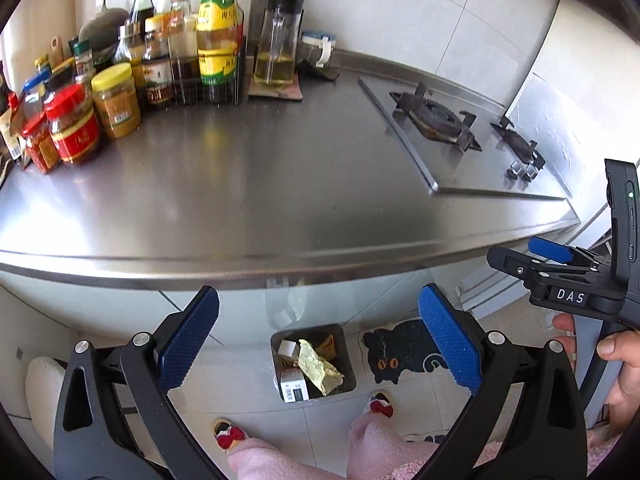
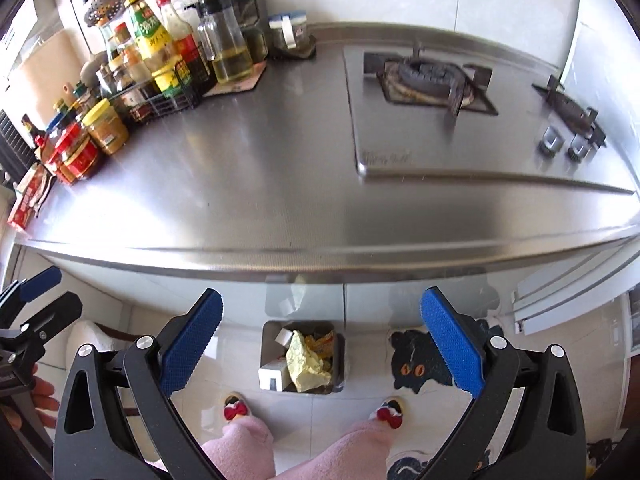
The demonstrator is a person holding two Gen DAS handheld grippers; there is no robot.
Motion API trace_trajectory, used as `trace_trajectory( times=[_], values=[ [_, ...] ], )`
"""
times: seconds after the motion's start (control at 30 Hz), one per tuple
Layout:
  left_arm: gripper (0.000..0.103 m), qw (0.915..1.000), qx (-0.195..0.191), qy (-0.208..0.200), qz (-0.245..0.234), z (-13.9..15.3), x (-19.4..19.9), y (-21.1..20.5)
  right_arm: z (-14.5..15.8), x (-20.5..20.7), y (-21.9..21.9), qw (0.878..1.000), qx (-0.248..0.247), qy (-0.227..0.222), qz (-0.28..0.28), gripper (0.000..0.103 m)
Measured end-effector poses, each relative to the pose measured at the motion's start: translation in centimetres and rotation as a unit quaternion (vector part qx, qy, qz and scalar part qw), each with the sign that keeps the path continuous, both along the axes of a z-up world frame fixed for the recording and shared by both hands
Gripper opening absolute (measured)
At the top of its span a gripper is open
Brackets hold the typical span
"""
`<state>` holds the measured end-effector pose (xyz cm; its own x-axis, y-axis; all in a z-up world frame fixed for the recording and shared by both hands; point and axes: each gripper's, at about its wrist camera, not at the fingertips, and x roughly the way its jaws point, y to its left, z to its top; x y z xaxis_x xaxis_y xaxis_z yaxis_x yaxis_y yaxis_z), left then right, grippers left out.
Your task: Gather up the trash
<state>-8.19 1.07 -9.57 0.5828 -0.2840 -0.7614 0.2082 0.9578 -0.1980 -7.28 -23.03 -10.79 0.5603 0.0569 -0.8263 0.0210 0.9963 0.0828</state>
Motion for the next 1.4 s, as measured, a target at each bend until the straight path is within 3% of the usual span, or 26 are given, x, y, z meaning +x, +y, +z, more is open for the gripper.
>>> trace_trajectory(
  times=[0.1, 0.27, 0.6, 0.9, 1.4],
  values=[
    [0.095, 0.9993, -0.007, -0.036, 0.012, 3.3, 0.4, -0.1, 3.1, 0.2, 0.0, 0.999, -0.018, -0.037, -0.009, 0.100],
    [0.095, 0.9957, 0.014, -0.088, 0.025, 7.7, 0.6, -0.7, 7.6, 0.5, 0.3, 0.995, -0.034, -0.091, -0.014, 0.100],
    [0.095, 0.9874, 0.029, -0.149, 0.046, 13.2, -0.7, -1.1, 14.5, -1.3, 1.7, 0.984, -0.048, -0.169, -0.009, 0.100],
    [0.095, 0.9856, 0.039, -0.149, 0.069, 14.8, -1.7, -0.4, 15.4, -2.2, 2.5, 0.988, -0.028, -0.152, -0.002, 0.100],
    [0.095, 0.9886, 0.040, -0.123, 0.076, 14.2, -1.0, -0.5, 15.1, -1.8, 1.7, 0.992, -0.013, -0.126, -0.007, 0.100]
  ],
)
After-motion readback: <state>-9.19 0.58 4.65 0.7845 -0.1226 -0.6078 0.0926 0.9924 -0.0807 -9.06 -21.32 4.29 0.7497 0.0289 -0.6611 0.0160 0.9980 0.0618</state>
